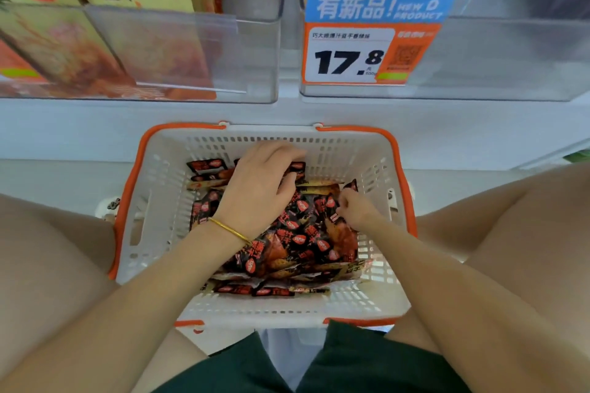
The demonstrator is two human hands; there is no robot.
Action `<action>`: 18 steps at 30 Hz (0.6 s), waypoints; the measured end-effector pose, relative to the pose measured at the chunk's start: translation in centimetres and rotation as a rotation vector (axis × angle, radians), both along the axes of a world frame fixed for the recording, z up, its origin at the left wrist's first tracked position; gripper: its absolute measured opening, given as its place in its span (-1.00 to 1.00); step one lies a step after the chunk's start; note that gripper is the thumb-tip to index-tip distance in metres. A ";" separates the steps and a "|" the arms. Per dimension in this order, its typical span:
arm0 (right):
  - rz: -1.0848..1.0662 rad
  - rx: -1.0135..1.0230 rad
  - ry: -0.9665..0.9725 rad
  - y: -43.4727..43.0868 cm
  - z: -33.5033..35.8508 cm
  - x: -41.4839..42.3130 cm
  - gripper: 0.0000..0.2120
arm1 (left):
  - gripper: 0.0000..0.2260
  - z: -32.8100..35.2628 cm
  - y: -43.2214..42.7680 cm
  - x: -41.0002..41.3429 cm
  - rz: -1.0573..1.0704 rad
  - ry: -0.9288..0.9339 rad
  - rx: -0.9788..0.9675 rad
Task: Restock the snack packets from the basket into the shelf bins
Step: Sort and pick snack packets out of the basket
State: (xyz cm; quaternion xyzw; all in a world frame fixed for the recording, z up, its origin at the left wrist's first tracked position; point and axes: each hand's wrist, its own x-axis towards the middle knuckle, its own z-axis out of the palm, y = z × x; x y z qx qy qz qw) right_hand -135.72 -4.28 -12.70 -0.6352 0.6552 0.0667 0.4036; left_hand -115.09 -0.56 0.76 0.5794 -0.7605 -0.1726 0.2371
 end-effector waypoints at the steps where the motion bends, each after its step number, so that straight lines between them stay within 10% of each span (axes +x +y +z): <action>1: 0.007 -0.058 -0.032 -0.4 1.4 -0.1 -0.72 | -0.71 0.7 0.0 -0.2 -0.001 0.009 -0.039; 5: -0.080 -0.070 -0.380 -1.2 7.8 -0.5 -0.85 | -0.69 2.9 0.1 -0.8 0.020 0.010 -0.131; 10: -0.116 0.082 -0.811 -0.5 14.4 -0.7 -0.89 | -0.43 4.5 0.3 -1.5 0.094 0.052 0.264; 18: -0.018 -0.083 -0.822 1.6 23.6 -1.1 -0.90 | -0.55 9.7 0.4 -3.0 0.060 0.250 0.047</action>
